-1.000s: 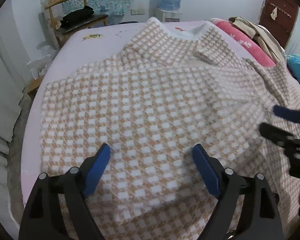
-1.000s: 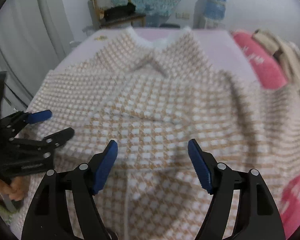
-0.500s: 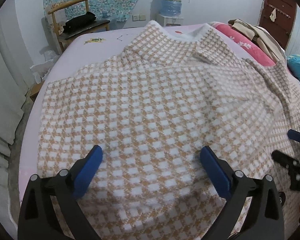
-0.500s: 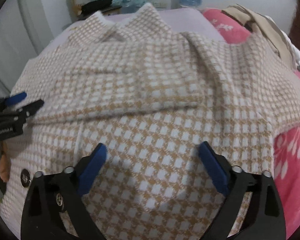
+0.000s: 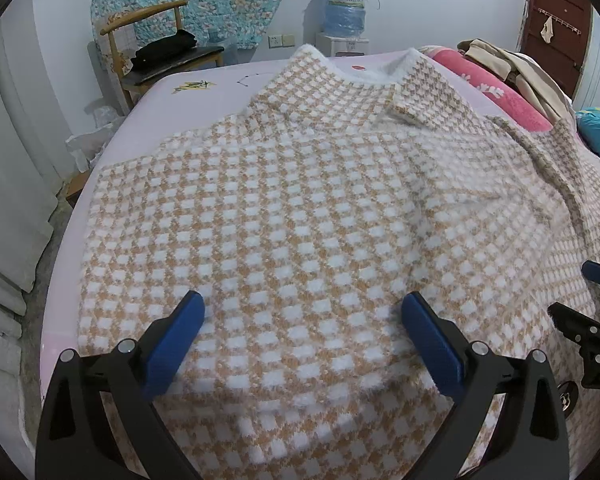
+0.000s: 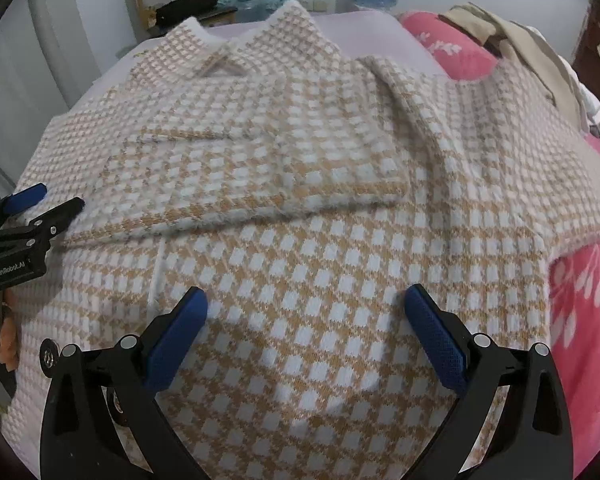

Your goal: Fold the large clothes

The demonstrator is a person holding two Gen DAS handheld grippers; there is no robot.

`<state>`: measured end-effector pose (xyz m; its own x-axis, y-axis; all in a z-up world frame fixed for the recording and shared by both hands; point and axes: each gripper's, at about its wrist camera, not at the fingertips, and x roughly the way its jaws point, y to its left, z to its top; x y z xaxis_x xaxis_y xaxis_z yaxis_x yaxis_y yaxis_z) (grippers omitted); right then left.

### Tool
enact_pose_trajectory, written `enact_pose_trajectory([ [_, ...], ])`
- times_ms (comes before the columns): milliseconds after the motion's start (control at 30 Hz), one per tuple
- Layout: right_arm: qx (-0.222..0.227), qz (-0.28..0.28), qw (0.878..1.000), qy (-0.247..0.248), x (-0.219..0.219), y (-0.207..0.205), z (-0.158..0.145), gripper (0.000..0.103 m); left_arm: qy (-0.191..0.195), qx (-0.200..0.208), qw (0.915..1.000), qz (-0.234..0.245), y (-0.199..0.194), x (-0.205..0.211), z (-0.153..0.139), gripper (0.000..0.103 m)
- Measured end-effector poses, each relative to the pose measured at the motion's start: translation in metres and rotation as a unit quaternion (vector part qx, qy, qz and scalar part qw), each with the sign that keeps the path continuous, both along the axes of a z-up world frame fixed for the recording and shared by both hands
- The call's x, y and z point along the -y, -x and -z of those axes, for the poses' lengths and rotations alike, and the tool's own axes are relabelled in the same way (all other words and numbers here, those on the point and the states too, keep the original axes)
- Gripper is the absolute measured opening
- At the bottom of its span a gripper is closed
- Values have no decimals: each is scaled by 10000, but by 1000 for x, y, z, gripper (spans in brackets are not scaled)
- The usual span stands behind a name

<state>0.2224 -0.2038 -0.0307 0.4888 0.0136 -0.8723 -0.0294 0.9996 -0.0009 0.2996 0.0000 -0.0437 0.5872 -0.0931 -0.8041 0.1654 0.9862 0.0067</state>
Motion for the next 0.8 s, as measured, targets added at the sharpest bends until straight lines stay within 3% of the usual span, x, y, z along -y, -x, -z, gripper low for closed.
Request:
enact_pose_trajectory([
  [200,-89,-18,10000,-16,2,-8,1,95,-24,-19,10000,-3,0,1,0,97],
  [367,-90,-129,9999,-30,5,-12,2,95,-24,-549,9984,116,-9,-1,-13,97],
  [600,-44,-161,9999,-34,5,-10,5,95,81,-25,9982,599,0,12,-58,97],
  [800,-3,-78,9995,-322,17,-3,-11,95,223,-40,9977,633,-22,31,-47,97],
])
